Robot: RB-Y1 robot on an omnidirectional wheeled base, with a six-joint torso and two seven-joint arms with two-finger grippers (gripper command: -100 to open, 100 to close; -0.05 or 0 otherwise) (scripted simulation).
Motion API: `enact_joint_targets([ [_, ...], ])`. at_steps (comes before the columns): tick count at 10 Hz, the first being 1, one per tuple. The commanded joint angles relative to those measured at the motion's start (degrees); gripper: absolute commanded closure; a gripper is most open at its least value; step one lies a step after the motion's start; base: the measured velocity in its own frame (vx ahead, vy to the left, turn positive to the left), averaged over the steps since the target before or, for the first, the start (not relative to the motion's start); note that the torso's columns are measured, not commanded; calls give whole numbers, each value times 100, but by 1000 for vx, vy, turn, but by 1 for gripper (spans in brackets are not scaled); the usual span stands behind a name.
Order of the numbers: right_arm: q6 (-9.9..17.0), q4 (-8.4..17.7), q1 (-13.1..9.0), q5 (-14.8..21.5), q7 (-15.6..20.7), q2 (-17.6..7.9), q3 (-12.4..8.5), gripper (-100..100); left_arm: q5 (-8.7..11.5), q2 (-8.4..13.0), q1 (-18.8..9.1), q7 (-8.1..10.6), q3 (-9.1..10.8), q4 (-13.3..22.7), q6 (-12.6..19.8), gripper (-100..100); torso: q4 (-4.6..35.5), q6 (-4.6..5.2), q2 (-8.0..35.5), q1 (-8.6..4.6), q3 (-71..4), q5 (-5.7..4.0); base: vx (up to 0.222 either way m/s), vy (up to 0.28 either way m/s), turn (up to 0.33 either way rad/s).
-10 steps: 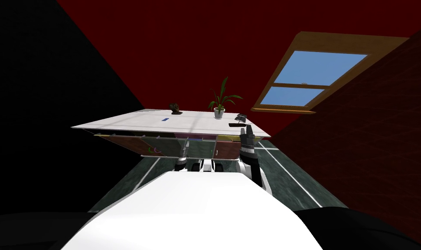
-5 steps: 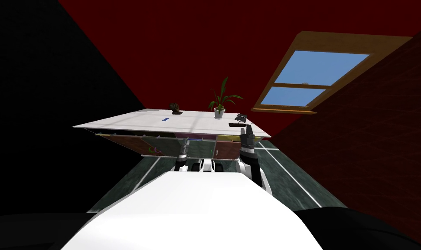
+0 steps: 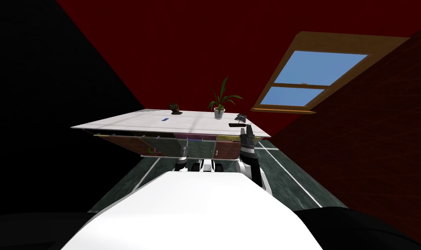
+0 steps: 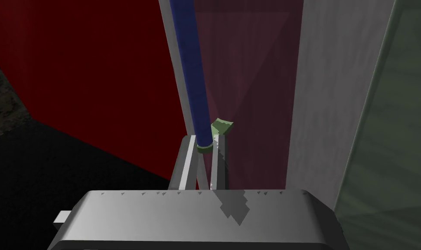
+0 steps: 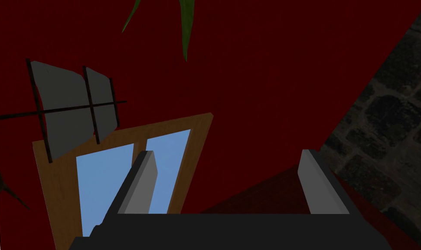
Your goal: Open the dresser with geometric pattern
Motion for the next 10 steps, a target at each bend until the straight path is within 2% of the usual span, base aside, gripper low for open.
enact_joint_targets([
  [1, 0, 0, 0, 0, 0, 0, 0, 0, -6, 21, 22, 31, -10, -139, 132, 100, 5, 1, -6, -1, -6, -3, -111, -16, 29],
  [4, 1, 1, -3, 0, 0, 1, 1, 0, -23, 74, 52, 91, -21, -444, 458, 100, 19, 1, 37, 0, 21, 1, -209, -12, 32],
  [5, 1, 1, -3, 0, 0, 1, 1, 0, -21, 59, 46, 73, -21, -374, 370, 100, 12, 1, 10, 2, 4, 2, -93, -6, 3],
  [6, 0, 0, -1, 0, 0, 0, 0, 0, -20, 287, 52, 77, -21, -382, 379, -100, -1, 1, -39, 4, -25, 3, -17, -3, -5],
  [9, 0, 0, 1, 0, 0, 0, 0, 0, -13, 573, 59, 71, -18, -329, 288, -100, 1, 1, -25, 1, -19, 2, 35, 0, -3],
  [10, 0, 0, 1, 0, 0, 0, 0, 0, 3, 499, 60, 57, -13, -188, 154, -100, 5, 1, -14, 1, -11, 2, 123, -7, -25],
])
